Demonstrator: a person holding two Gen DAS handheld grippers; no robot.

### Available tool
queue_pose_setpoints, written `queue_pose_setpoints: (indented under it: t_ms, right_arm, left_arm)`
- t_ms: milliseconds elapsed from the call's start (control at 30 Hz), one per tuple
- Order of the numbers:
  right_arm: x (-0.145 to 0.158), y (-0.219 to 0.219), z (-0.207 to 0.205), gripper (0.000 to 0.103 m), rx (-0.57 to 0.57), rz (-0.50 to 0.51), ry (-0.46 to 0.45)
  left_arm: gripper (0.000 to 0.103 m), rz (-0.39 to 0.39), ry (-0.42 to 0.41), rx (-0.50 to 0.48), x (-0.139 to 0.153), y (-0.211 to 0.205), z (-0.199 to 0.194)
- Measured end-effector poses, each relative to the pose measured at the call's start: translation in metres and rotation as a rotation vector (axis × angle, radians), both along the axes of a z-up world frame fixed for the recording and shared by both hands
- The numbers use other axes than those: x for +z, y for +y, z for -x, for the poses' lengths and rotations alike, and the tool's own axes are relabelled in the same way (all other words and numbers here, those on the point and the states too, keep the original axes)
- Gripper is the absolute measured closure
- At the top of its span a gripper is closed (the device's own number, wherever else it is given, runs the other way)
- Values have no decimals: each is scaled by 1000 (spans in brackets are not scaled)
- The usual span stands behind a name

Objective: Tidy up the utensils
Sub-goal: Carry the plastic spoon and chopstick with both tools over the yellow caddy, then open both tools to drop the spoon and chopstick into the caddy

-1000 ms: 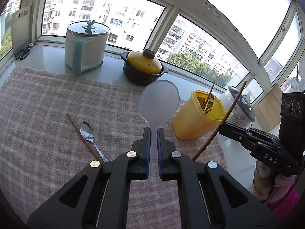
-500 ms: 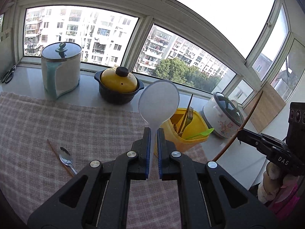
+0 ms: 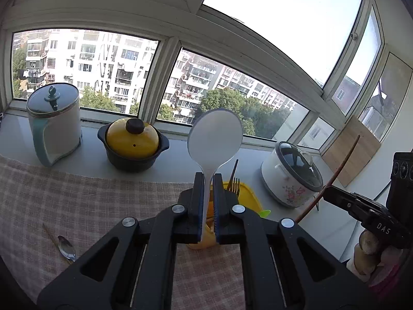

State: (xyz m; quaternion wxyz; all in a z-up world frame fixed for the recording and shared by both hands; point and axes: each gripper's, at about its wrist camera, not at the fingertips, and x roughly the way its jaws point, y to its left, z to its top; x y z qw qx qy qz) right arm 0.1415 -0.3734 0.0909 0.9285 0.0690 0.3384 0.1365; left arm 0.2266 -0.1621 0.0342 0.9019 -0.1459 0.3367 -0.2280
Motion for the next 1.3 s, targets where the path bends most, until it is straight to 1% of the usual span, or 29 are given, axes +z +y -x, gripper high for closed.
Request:
queue_pose_setpoints:
  t_ms: [267,433,600,833,1300]
  right_arm:
    - [0,-19,-22,100,-23,-12,-7]
    - [-1,-30,-38,100,-47,-15,-18]
    - [-11,-34,-55,100,-59,-8,-9]
    - [-30,-34,-70,100,-55,-14,29]
    - [-61,-31,-86,100,-61,-19,102]
  left_arm:
    - [99,-16,6,-6,-3,-27,-31]
    - [99,-41,10,-19,-10,-44,-48]
    - [99,-55,33,-41,-20,-58,-64]
    - [99,-70,73,-38,-40,-65,-83]
    - [99,-101,108,-63,-59,-72,-94]
